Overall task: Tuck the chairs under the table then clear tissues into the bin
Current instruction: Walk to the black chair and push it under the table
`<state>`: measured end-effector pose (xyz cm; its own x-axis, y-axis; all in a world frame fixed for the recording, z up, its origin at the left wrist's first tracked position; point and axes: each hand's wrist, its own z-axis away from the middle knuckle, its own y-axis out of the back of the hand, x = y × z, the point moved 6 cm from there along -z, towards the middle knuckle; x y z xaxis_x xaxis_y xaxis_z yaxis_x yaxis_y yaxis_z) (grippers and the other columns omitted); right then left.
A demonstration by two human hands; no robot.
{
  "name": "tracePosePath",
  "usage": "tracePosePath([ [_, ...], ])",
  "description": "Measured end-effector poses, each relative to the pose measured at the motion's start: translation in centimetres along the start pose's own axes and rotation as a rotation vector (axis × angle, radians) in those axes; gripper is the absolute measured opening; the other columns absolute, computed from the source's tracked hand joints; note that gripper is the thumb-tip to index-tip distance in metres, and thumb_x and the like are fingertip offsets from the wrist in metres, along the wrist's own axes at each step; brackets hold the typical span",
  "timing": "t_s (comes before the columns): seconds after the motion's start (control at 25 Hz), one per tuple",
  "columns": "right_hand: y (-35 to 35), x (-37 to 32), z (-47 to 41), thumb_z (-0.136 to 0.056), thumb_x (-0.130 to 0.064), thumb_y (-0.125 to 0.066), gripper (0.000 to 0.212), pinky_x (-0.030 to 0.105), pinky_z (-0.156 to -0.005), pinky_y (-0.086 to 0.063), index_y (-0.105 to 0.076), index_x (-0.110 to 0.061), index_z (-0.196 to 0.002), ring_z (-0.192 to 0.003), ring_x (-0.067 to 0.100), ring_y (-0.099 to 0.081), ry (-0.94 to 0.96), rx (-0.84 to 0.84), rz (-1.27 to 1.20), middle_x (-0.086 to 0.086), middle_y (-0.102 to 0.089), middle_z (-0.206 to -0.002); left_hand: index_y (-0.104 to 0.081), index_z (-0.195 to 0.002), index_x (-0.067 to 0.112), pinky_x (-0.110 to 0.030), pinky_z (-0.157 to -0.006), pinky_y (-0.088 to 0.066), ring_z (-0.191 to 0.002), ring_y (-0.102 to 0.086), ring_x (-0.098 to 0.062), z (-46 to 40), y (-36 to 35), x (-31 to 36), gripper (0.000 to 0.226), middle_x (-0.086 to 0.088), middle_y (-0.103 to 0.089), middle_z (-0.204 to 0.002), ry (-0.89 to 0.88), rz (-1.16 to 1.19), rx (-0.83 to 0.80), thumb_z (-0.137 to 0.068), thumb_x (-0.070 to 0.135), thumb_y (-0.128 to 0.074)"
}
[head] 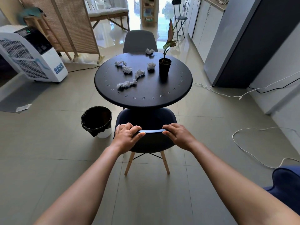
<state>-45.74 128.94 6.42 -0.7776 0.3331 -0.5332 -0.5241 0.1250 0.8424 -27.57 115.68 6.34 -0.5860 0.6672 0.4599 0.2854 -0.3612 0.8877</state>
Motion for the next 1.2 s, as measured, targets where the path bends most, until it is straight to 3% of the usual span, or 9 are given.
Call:
tracePosePath([
  [0.16,0.2,-0.1,-1.7,-0.094,-0.041,-0.048,0.038,0.036,-0.107,-0.04,-0.057,-0.024,-0.127,-0.122,0.02,-0.045,-0.034,-0.011,-0.073,0.002,-0.057,-0.127,-0.055,-0.12,0.037,-0.044,-0.114,-0.019,-0.119,-0.037,-0.022,-1.8,0.5,-0.7,0.036,0.0,-0.051,-0.115,0.007,-0.014,-0.024,-0.092,0.054,-0.042],
  [0.36,0.9,0.2,-2.7,-0.094,-0.038,-0.05,0.037,0.028,-0.097,-0.041,-0.058,-0.021,-0.126,-0.116,0.018,-0.05,-0.045,-0.048,-0.14,0.003,-0.058,-0.125,-0.057,-0.12,0.038,-0.039,-0.109,-0.025,-0.115,-0.041,-0.022,-3.0,0.9,-0.3,0.035,0.0,-0.052,-0.113,-0.003,-0.036,-0.01,-0.092,0.054,-0.043],
  [0.52,0.8,0.1,-2.4,-0.095,-0.039,-0.049,0.037,0.032,-0.102,-0.041,-0.058,-0.022,-0.126,-0.119,0.019,-0.049,-0.044,-0.04,-0.131,0.003,-0.058,-0.126,-0.056,-0.121,0.038,-0.039,-0.11,-0.025,-0.116,-0.042,-0.022,-2.6,0.8,-0.3,0.037,0.0,-0.053,-0.114,0.002,-0.063,-0.016,-0.092,0.055,-0.042],
  [0.6,0.7,0.0,-2.2,-0.095,-0.04,-0.047,0.039,0.036,-0.11,-0.038,-0.055,-0.024,-0.13,-0.128,0.022,-0.044,-0.052,-0.052,-0.096,0.002,-0.055,-0.133,-0.054,-0.124,0.038,-0.039,-0.11,-0.025,-0.119,-0.042,-0.022,-2.4,0.9,-0.2,0.04,0.0,-0.053,-0.117,0.012,-0.085,-0.047,-0.092,0.057,-0.04],
  [0.68,0.6,-0.2,-1.8,-0.096,-0.043,-0.044,0.045,0.041,-0.119,-0.024,-0.045,-0.029,-0.139,-0.143,0.025,-0.025,-0.097,-0.087,-0.066,0.002,-0.041,-0.148,-0.051,-0.129,0.038,-0.041,-0.113,-0.024,-0.127,-0.04,-0.023,-2.2,1.0,0.1,0.044,0.0,-0.054,-0.124,0.03,-0.105,-0.088,-0.092,0.058,-0.037],
  [0.76,0.3,-0.5,-1.1,-0.097,-0.044,-0.039,0.05,0.042,-0.123,-0.01,-0.03,-0.034,-0.146,-0.149,0.022,-0.006,-0.138,-0.074,-0.024,0.003,-0.019,-0.159,-0.043,-0.137,0.039,-0.044,-0.12,-0.016,-0.142,-0.027,-0.023,-1.5,1.0,0.4,0.05,0.0,-0.045,-0.144,0.075,-0.091,-0.095,-0.092,0.059,-0.037],
  [0.88,0.0,-1.4,0.9,-0.098,-0.046,-0.033,0.055,0.041,-0.122,-0.004,-0.015,-0.036,-0.149,-0.149,0.02,0.003,-0.137,0.0,-0.001,0.0,-0.004,-0.162,-0.024,-0.147,0.04,-0.044,-0.122,-0.006,-0.15,-0.004,-0.02,0.4,1.3,1.0,0.058,0.0,-0.018,-0.161,0.137,-0.048,0.013,-0.093,0.058,-0.035],
  [1.2,-2.2,-1.3,6.6,-0.099,-0.039,-0.036,0.048,0.039,-0.122,-0.011,-0.031,-0.03,-0.146,-0.149,0.02,-0.01,-0.12,0.074,-0.096,0.001,-0.016,-0.16,-0.017,-0.149,0.038,-0.045,-0.121,-0.01,-0.15,-0.001,-0.022,7.2,0.4,0.4,0.059,0.0,-0.006,-0.162,0.235,0.012,0.099,-0.095,0.053,-0.034],
])
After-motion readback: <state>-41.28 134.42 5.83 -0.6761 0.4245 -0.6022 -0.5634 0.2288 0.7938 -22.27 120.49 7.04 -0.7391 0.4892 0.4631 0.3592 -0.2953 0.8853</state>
